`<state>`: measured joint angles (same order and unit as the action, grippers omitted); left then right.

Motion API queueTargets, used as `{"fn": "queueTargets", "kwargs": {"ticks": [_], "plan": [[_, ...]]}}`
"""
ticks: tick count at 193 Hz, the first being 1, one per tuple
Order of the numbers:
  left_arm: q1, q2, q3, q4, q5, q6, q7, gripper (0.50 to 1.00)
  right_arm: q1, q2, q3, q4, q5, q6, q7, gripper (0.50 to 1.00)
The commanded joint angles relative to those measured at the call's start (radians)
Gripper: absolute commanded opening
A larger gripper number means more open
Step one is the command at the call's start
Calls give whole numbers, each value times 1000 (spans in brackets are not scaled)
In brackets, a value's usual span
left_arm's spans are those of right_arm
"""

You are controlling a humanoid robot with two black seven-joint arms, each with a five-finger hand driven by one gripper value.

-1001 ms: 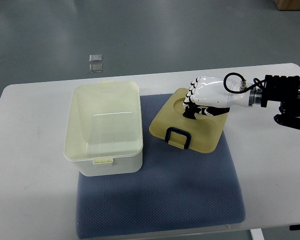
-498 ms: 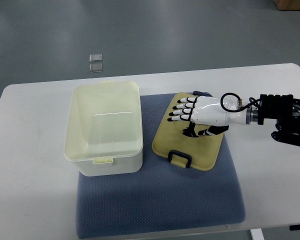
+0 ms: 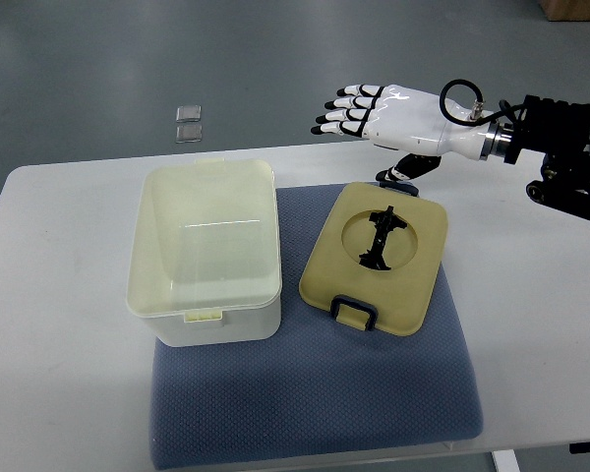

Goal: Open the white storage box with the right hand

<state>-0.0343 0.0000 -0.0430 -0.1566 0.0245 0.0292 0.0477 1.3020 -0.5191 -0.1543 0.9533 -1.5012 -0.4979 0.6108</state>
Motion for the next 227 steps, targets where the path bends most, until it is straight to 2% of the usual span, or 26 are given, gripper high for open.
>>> {"fn": "queueTargets", "kwargs": {"ticks": [1,31,48,53,76,102,133,172,186,211,227], "plan": [[-1,0,0,0,0,0,0,1000,-23,-1,139,1,33,114,0,919],[1,0,0,0,0,0,0,1000,-141,27,421,-1,272,415,0,911],[-1,0,0,0,0,0,0,1000,-216,62,559,-1,438,519,-2,911],[1,0,0,0,0,0,0,1000,-240,71,596,-2,499,541,-60,911],[1,0,0,0,0,0,0,1000,-293,97,653,-2,748,544,-232,911],[-1,0,0,0,0,0,0,1000,-302,103,627,-11,1074,500,-338,915],[1,0,0,0,0,0,0,1000,-297,97,538,-14,1286,460,-356,924],[1,0,0,0,0,0,0,1000,-342,93,555,-16,1319,472,-352,928],[-1,0,0,0,0,0,0,1000,-356,103,576,-14,1320,490,-350,930],[-1,0,0,0,0,0,0,1000,-380,117,584,-14,1320,573,-349,930],[-1,0,0,0,0,0,0,1000,-392,120,584,-14,1319,584,-342,930]]}}
